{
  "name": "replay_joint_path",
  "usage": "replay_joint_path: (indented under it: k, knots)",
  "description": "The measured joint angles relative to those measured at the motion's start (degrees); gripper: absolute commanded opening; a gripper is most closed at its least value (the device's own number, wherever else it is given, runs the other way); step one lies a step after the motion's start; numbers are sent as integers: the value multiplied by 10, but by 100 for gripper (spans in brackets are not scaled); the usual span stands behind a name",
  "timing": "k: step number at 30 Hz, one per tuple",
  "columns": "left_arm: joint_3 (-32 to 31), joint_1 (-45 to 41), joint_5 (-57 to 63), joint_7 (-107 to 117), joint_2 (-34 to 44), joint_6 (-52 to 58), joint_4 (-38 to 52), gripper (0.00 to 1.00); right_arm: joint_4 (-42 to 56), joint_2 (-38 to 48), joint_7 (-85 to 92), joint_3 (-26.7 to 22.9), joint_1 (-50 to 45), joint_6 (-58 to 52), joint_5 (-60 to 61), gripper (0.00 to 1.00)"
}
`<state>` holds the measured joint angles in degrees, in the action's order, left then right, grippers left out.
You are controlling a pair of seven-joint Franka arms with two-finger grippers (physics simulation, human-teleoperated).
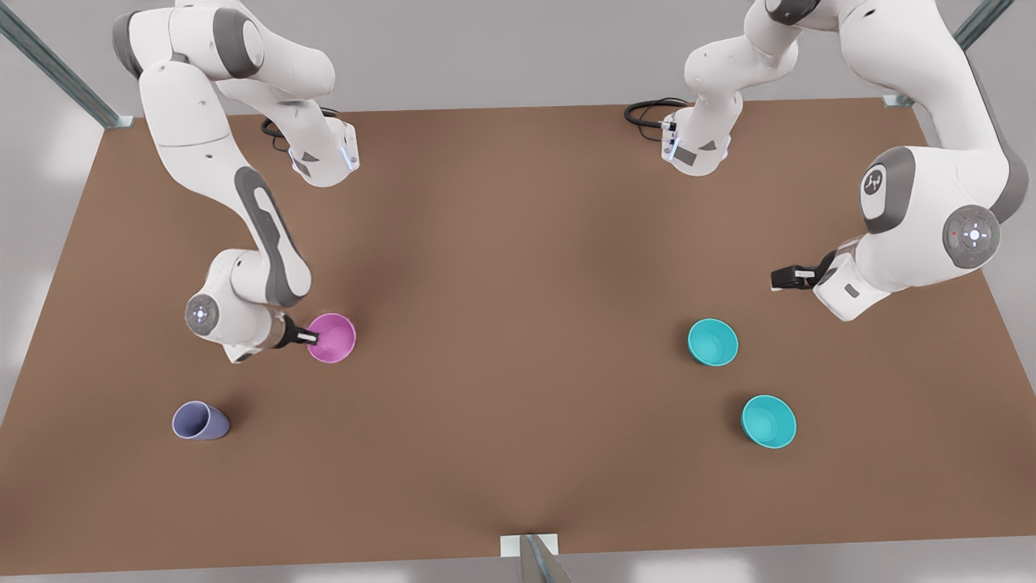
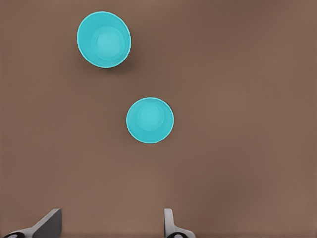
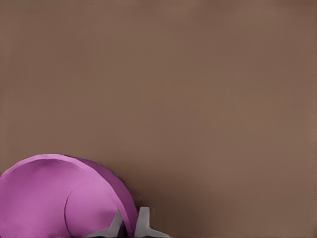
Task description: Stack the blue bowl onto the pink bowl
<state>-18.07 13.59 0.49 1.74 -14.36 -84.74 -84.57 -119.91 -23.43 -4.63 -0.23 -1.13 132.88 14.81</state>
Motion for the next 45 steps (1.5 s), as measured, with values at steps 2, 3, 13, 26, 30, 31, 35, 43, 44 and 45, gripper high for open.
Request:
replay_joint_path:
  k: [2,3,13,26,30,31,35,43,44,45]
  knots:
    - [0,0,0,1,-1,0,0,100,40,1,-1,12,1,-24,2,21]
    - [0,0,0,1,-1,0,0,100,65,1,-3,28,1,-38,5,21]
    - [0,3,0,4,-4,1,-2,100,396,-234,-90,76,-249,-18,75,21]
    - [38,7,-31,8,-107,-125,-93,100,453,-272,-250,72,-274,51,57,100]
    - [113,-42,-83,3,-120,-239,-188,100,438,-211,-258,72,-133,-94,41,100]
    - [118,-47,-95,2,-122,-261,-203,100,437,-205,-251,71,-78,-145,26,100]
    - [126,-56,-129,-3,-146,-332,-227,100,427,-92,-212,71,54,-336,-74,100]
    - [127,-66,-144,-9,-186,-396,-237,28,432,90,-108,69,98,-529,-157,100]
    - [127,-66,-145,-10,-187,-400,-237,21,429,90,-98,67,101,-541,-161,100]
    - [127,-66,-145,-10,-187,-403,-237,21,428,89,-88,66,104,-551,-169,100]
